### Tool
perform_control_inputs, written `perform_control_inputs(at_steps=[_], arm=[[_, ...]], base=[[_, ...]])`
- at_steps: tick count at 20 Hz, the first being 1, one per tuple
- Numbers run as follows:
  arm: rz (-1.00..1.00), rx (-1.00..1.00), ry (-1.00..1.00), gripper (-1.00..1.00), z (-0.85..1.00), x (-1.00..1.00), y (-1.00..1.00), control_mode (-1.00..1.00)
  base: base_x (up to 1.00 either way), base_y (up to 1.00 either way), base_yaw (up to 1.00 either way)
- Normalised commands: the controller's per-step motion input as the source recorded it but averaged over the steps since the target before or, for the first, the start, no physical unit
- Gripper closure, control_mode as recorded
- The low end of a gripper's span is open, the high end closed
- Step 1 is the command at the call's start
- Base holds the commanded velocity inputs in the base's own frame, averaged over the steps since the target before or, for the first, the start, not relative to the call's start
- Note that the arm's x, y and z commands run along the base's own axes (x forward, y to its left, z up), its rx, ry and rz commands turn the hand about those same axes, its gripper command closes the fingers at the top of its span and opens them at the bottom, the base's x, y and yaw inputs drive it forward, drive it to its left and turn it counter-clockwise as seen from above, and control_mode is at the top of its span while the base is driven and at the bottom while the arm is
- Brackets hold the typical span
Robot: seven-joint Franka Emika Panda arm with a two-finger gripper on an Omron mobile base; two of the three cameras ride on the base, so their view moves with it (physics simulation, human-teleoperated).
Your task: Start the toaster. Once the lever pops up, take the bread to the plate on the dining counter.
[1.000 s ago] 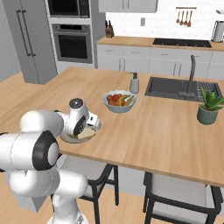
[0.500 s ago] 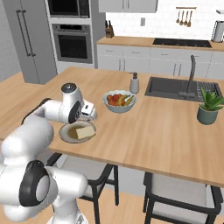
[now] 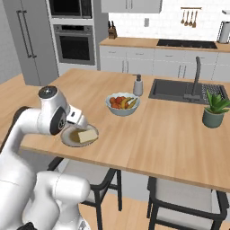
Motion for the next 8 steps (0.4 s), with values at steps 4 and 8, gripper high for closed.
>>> perform_control_inputs(at_steps=[4,8], arm=[[0.00,-0.06,-0.32,-1.00,0.11,-1.00,0.00,-1.00],[0.00,-0.04,-0.34,-1.00,0.17,-1.00,0.00,-1.00]], base=[[0.00,0.00,0.00],[0.00,0.00,0.00]])
